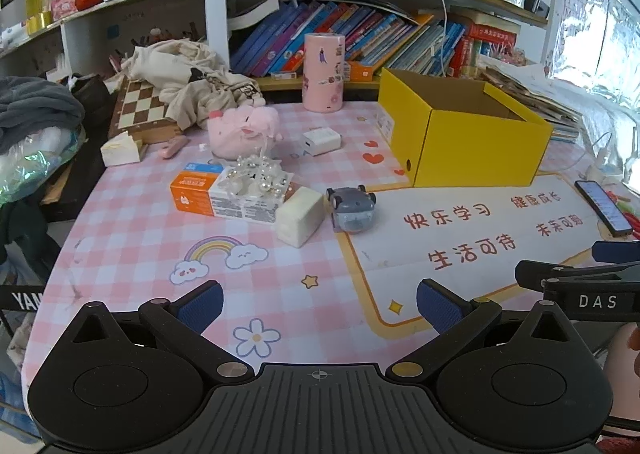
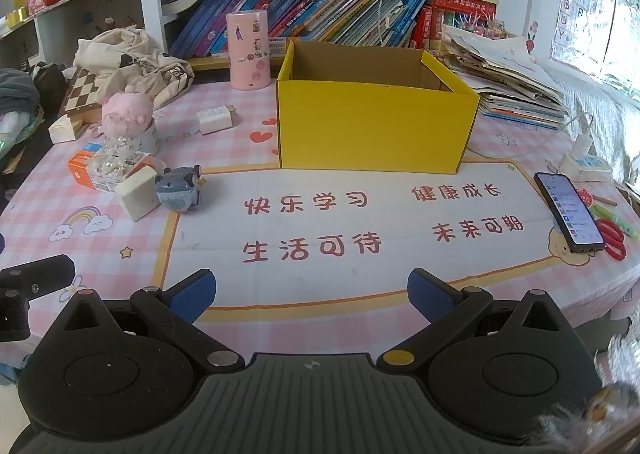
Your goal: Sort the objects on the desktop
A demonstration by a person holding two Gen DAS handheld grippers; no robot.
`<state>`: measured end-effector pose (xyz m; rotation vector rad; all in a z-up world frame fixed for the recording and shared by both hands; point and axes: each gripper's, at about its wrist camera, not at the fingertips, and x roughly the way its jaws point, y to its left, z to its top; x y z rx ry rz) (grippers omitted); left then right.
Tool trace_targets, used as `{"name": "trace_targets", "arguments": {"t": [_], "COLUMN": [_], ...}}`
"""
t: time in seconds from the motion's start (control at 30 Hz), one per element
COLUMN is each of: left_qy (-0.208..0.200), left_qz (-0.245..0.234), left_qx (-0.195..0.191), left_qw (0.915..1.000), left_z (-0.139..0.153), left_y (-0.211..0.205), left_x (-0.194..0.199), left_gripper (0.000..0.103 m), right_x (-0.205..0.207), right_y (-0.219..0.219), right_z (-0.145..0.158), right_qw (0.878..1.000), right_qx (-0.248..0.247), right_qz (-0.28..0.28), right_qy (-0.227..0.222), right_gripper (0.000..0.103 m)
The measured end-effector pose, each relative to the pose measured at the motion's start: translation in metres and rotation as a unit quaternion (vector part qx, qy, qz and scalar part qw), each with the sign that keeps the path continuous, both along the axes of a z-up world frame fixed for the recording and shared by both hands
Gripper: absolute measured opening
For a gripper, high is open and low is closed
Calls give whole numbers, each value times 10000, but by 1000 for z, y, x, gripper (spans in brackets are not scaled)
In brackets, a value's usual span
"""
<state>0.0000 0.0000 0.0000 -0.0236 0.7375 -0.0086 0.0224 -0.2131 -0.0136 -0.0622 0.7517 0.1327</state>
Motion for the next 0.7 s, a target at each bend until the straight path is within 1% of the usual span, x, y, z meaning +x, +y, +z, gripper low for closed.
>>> {"name": "trace_targets", "arguments": {"t": [0.07,0.13,0.7], "left_qy": [-19,-38,-72], "left_qz": [10,-3,5], "left_qx": [19,-47,5], "left_qw": [10000,10000,10000], "left_z": [0,1,0], "left_y": [0,2,3], "left_x": [-1,-2,-5], "left_gripper": [103,103,103], "right_x": [0,0,-2], "right_y": [1,1,1], "right_z": [0,0,0], "right_qw": [10000,10000,10000], "right_qx": [0,1,8], "right_qz": [-1,-2,-22], "right_qy": [7,13,-5], "right_gripper": [103,103,103]}}
